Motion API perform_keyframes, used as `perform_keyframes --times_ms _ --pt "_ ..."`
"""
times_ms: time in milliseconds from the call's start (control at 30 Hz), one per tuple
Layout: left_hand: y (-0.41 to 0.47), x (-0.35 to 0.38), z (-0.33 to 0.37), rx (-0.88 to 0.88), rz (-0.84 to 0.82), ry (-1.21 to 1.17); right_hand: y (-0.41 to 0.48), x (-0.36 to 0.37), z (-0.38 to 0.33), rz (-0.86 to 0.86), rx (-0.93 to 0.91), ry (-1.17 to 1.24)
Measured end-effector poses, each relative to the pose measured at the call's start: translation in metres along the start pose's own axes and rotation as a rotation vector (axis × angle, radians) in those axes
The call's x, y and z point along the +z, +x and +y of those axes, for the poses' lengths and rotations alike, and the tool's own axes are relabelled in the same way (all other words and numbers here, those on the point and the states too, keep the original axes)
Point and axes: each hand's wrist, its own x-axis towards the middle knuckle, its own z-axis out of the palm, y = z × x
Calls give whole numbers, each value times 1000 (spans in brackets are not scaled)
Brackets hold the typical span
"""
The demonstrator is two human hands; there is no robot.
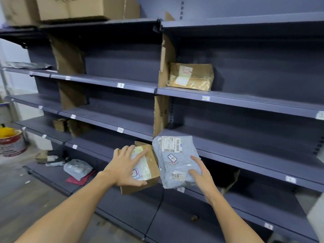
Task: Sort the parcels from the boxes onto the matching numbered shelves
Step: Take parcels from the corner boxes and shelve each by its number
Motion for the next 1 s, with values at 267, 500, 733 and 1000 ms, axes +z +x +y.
perform_keyframes --times_ms 267,500,733,1000 --pt "-24 3 -123 -92 0 5 49 132 -28 -85 -49 -17" --pt "-39 3 -225 -124 -9 68 77 234 -47 -122 -63 25" --pt "-48 16 -303 -153 14 80 99 315 -57 -168 -43 25" --pt "-28 54 -375 -190 56 58 161 380 -54 -198 -47 26"
